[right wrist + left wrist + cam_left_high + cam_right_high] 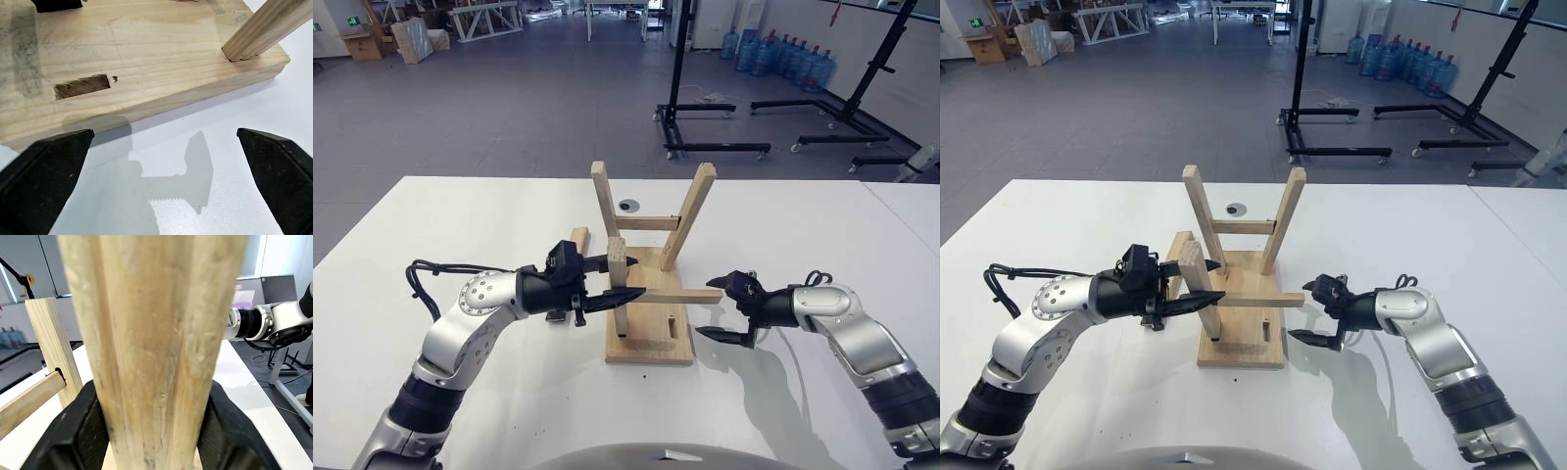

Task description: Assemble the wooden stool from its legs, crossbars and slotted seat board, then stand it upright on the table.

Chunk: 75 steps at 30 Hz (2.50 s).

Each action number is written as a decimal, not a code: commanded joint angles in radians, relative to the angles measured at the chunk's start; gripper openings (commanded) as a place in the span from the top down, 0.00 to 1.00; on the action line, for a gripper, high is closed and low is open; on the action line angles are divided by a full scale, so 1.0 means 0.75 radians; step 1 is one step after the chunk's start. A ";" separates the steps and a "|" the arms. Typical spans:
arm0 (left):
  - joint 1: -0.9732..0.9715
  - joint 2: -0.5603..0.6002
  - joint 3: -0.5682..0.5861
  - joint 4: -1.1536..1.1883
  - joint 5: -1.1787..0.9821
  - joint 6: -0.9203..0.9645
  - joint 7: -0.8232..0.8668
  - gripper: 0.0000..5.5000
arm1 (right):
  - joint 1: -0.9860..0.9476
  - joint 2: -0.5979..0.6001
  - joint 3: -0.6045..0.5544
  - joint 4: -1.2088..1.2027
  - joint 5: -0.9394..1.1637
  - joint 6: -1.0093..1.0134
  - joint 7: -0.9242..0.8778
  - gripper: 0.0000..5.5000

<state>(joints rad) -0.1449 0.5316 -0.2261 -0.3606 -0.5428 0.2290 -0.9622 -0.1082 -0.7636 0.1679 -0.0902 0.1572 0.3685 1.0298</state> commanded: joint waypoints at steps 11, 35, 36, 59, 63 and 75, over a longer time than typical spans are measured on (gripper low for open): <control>0.143 0.071 -0.231 0.258 0.335 -0.175 0.055 0.61 | 0.042 0.038 0.009 -0.012 0.015 0.023 -0.023 0.02; 0.100 0.070 -0.095 0.168 0.332 -0.023 0.009 0.03 | 0.061 0.062 0.024 -0.029 0.017 0.029 -0.053 0.02; 0.102 0.084 -0.077 0.141 0.321 -0.007 0.005 0.02 | 0.066 0.062 0.024 -0.030 0.017 0.028 -0.055 0.02; -0.196 0.337 0.502 -0.379 -0.407 0.627 0.126 0.02 | 0.071 0.062 0.017 -0.022 0.021 0.008 -0.063 0.02; -0.330 0.306 0.546 -0.361 -0.621 0.718 0.219 0.02 | 0.055 0.079 0.022 -0.007 0.017 0.003 -0.072 0.02; -0.580 0.062 0.412 -0.202 -0.581 0.691 0.559 0.02 | 0.009 0.115 0.043 0.032 -0.001 -0.019 -0.082 0.02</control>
<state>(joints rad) -0.5411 0.5932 0.0965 -0.5204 -0.9931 0.7386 -0.5668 -0.0805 -0.6849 0.1955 -0.0669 0.1627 0.3591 0.9704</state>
